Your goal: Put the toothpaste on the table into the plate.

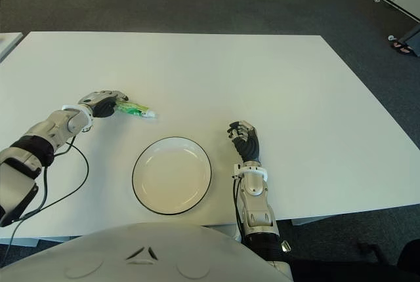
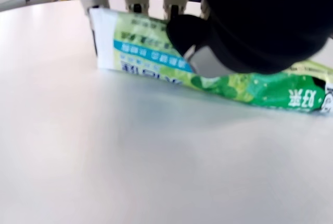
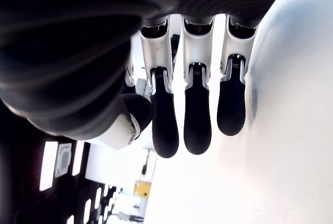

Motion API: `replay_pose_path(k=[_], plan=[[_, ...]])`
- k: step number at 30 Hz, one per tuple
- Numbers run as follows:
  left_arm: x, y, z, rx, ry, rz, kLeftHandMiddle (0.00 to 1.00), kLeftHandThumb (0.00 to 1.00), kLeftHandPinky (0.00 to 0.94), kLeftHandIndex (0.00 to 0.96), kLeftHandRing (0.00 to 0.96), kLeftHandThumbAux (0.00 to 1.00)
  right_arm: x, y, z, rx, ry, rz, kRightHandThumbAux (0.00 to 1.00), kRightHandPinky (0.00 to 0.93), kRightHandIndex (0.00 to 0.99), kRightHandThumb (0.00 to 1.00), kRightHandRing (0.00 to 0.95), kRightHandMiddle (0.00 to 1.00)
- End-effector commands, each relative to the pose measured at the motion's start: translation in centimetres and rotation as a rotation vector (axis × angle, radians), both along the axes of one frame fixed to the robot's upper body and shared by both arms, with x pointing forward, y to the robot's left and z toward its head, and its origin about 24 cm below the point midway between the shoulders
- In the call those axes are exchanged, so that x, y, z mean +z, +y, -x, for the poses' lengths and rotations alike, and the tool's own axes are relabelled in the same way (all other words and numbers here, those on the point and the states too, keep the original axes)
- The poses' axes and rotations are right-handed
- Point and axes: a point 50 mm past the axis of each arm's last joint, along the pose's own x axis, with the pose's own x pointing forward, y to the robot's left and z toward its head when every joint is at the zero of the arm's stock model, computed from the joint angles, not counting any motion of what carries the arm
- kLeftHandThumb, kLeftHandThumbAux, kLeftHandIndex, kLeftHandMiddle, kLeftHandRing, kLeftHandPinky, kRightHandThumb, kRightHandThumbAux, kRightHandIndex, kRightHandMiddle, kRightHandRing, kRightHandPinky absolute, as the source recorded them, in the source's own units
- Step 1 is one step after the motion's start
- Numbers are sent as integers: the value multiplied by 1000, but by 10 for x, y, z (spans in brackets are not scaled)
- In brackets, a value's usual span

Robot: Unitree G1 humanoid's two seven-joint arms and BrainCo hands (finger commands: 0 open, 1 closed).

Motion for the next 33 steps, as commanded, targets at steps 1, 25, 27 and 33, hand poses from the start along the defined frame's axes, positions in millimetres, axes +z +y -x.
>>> replay_pose_path(k=[1,25,27,33], plan=[[-36,-9,32,68,273,113,539,851,842,396,833,670,-2,1,-2,-4,18,-6,730,536,428,708,532,536],[-8,4,17,265,171,580,545,852,856,399,861,668,-3,2,-3,1,14,-5,730,532,428,708,533,538],[0,6,13,278,142,631,544,852,847,400,858,668,-3,2,-3,2,15,-9,731,542,428,708,534,537],[11,9,10,316,101,714,544,852,847,401,854,668,-4,3,-4,1,16,-13,731,551,427,708,537,533]])
